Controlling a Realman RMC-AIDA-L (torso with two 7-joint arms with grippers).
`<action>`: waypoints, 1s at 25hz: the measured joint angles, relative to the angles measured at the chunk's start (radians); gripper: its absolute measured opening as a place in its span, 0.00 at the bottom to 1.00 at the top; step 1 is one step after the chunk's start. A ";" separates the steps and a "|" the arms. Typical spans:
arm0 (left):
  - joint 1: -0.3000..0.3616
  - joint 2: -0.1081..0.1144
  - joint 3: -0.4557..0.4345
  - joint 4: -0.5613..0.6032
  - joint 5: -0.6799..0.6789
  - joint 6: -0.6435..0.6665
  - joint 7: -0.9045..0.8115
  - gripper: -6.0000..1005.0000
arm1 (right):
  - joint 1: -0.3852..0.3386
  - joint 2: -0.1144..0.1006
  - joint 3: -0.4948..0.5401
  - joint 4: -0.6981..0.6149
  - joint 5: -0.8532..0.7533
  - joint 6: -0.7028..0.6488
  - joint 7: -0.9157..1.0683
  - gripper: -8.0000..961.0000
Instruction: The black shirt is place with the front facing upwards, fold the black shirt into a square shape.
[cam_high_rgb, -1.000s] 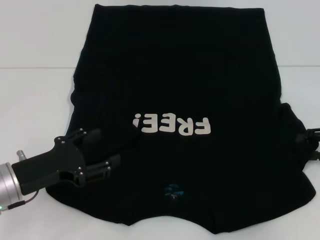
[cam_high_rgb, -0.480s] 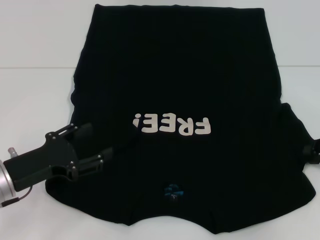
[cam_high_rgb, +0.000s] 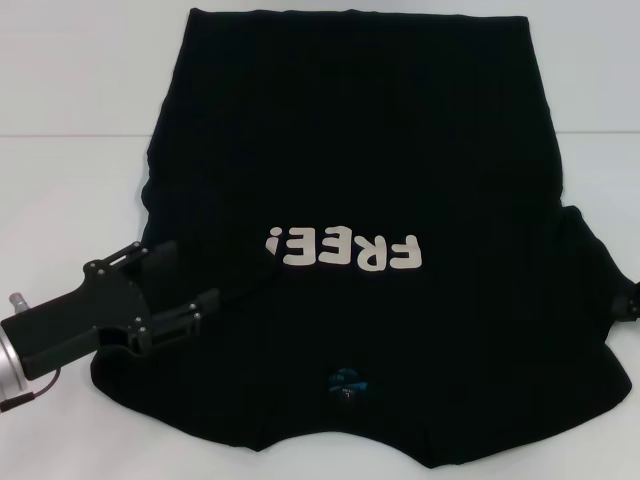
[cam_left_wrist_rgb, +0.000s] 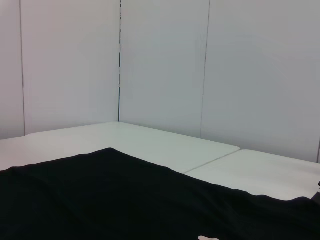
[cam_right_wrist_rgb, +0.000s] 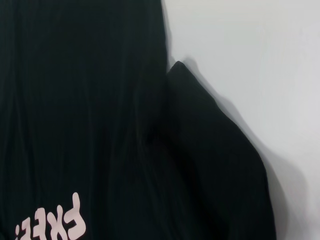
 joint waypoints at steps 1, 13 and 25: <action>0.000 0.000 0.000 0.000 0.000 0.000 0.000 0.85 | 0.000 0.000 0.000 0.000 0.000 0.000 0.000 0.21; -0.002 -0.002 0.000 -0.001 0.000 0.001 0.000 0.85 | 0.000 -0.005 -0.005 -0.001 0.000 0.001 -0.005 0.08; -0.002 -0.002 -0.001 -0.003 0.000 0.000 0.000 0.85 | -0.012 -0.008 0.034 -0.054 0.012 -0.030 -0.012 0.11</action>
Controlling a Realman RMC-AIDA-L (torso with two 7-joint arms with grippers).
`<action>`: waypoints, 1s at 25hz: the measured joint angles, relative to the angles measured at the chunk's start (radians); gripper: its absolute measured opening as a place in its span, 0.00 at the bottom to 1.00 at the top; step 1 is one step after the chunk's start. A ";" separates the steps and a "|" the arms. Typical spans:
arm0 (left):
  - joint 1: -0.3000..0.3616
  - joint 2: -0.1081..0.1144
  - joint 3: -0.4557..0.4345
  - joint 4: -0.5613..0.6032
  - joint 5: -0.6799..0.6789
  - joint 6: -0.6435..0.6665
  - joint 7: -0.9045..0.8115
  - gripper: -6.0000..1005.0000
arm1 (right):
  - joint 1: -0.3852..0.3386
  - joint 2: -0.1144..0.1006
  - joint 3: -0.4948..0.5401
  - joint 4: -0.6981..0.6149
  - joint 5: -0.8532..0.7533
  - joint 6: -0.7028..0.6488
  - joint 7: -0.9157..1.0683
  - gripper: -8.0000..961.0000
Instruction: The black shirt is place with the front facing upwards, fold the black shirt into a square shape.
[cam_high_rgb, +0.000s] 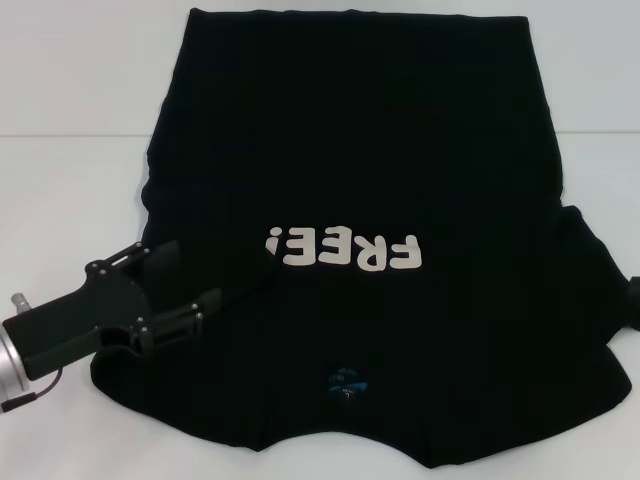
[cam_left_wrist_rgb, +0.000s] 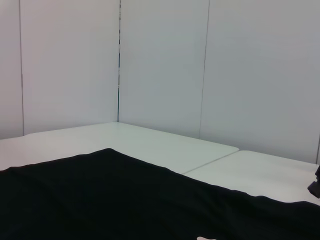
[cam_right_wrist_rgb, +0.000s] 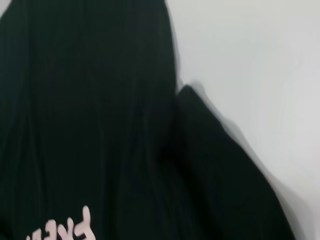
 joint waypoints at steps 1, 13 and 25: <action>0.000 0.000 -0.001 0.000 0.000 0.000 0.000 0.85 | -0.001 0.000 0.006 -0.004 0.000 -0.004 0.000 0.11; -0.003 0.000 -0.025 -0.003 -0.004 -0.001 -0.005 0.85 | -0.015 -0.038 0.049 -0.081 -0.004 -0.123 -0.011 0.14; -0.003 0.007 -0.038 -0.025 -0.012 -0.006 -0.001 0.85 | 0.043 -0.068 0.036 -0.127 -0.200 -0.151 0.068 0.52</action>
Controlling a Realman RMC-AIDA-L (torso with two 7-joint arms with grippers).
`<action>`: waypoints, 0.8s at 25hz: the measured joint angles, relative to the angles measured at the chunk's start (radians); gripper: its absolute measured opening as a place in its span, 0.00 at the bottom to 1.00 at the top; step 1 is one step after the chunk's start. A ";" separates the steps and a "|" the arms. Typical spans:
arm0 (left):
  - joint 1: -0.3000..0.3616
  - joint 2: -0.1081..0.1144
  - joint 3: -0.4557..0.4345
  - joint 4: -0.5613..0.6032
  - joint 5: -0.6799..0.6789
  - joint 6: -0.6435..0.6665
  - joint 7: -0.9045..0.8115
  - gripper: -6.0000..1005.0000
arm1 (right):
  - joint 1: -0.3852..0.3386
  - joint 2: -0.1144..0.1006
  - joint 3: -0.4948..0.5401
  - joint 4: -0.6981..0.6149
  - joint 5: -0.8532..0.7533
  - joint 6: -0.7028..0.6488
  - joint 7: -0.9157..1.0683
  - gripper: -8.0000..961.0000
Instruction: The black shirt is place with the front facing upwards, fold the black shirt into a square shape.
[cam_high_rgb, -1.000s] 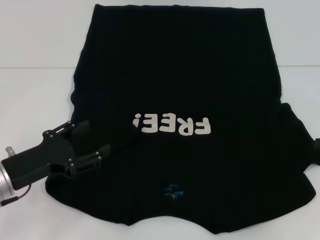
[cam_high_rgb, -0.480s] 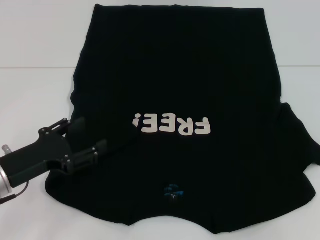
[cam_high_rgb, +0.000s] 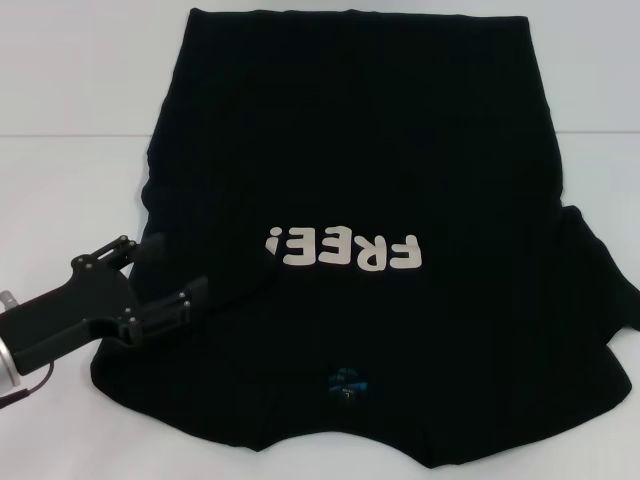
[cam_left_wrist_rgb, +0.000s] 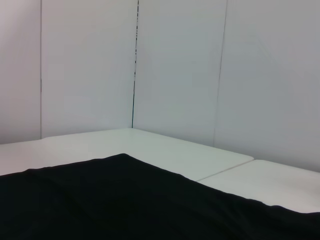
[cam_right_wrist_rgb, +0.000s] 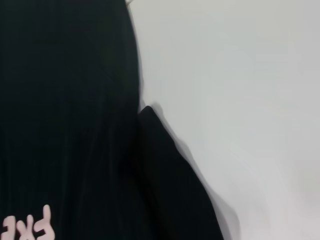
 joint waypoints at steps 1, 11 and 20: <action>0.000 0.000 0.000 0.000 0.000 -0.003 0.000 0.85 | 0.008 0.001 -0.001 0.001 -0.008 0.006 0.004 0.55; 0.000 0.000 0.000 0.000 0.000 -0.010 0.001 0.85 | 0.072 0.001 -0.032 0.096 -0.045 0.072 0.015 0.92; 0.002 -0.001 0.001 -0.001 0.005 -0.019 0.001 0.85 | 0.107 0.011 -0.094 0.139 -0.047 0.127 0.025 0.95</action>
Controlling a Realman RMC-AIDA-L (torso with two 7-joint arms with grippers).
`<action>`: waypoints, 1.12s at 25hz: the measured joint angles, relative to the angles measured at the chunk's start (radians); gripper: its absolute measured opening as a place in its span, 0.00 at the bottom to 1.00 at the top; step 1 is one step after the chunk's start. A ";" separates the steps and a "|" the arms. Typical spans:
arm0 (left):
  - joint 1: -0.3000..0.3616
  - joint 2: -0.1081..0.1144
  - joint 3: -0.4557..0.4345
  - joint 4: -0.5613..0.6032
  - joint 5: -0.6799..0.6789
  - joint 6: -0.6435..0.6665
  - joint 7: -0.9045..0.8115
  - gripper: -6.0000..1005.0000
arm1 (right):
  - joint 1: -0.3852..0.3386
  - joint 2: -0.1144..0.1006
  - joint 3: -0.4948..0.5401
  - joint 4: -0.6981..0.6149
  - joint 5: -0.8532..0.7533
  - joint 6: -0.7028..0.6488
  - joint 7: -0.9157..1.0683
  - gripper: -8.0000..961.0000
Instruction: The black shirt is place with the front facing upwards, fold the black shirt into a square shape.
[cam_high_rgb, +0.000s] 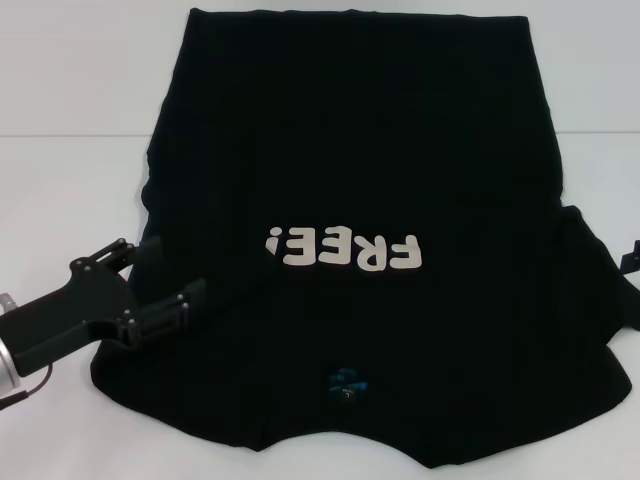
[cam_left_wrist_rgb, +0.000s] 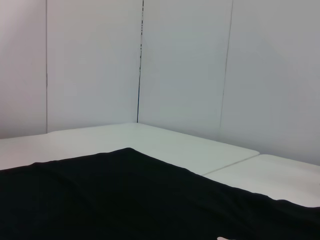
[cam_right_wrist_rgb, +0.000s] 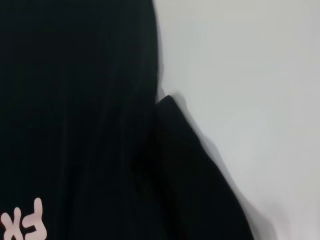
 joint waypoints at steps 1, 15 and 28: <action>0.000 0.000 0.000 0.000 0.000 0.000 0.000 0.85 | 0.002 0.001 -0.007 0.003 0.000 0.005 0.000 0.95; -0.002 0.001 -0.001 -0.008 0.000 0.000 0.002 0.85 | 0.016 0.026 -0.045 0.018 0.000 0.071 -0.011 0.94; 0.003 0.002 -0.001 -0.012 -0.004 0.001 0.024 0.85 | 0.022 0.039 -0.065 0.033 0.000 0.097 -0.013 0.93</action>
